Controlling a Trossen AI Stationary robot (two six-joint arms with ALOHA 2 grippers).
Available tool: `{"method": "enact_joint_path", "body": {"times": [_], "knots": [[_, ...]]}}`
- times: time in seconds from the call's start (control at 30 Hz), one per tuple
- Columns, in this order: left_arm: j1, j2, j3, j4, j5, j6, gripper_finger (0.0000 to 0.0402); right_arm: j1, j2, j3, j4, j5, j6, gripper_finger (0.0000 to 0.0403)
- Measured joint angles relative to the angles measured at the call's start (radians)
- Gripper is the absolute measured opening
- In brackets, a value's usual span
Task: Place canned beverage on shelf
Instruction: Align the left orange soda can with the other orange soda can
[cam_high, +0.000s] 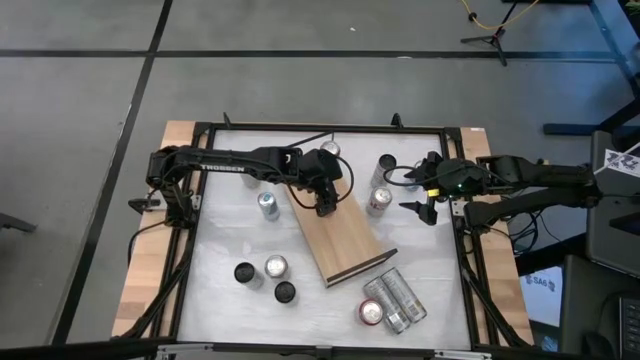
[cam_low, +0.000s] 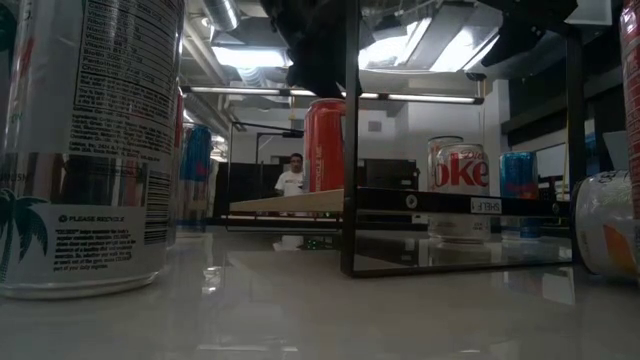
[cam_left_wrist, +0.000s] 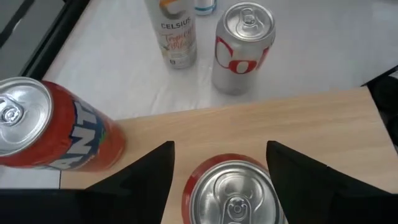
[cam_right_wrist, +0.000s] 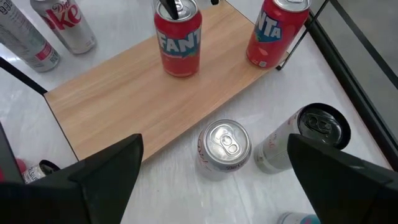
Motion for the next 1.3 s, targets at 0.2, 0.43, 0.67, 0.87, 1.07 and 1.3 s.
{"method": "enact_joint_path", "body": {"times": [0.2, 0.43, 0.67, 0.87, 1.07, 1.3], "knots": [[0.000, 0.000, 0.022, -0.001, -0.001, 0.000, 0.0245, 0.000, 0.000, 0.000, 0.000, 0.000, 0.000, 0.0392], [0.003, 0.000, 0.040, -0.001, 0.001, -0.001, 0.0245, 0.000, 0.000, 0.000, 0.000, 0.000, 0.000, 0.0392], [0.003, 0.002, 0.040, -0.011, 0.002, -0.018, 0.0245, 0.000, 0.000, 0.000, 0.000, 0.000, 0.000, 0.0392], [0.007, 0.002, 0.040, -0.019, 0.001, -0.028, 0.0245, 0.000, 0.000, 0.000, 0.001, 0.000, 0.000, 0.0392], [0.007, 0.002, 0.040, -0.019, -0.023, -0.029, 0.0245, 0.000, 0.000, 0.000, 0.001, 0.000, 0.000, 0.0392], [0.007, 0.002, 0.041, -0.042, -0.002, -0.015, 0.0269, 0.000, 0.000, 0.000, 0.001, 0.000, 0.000, 0.0392]]}}
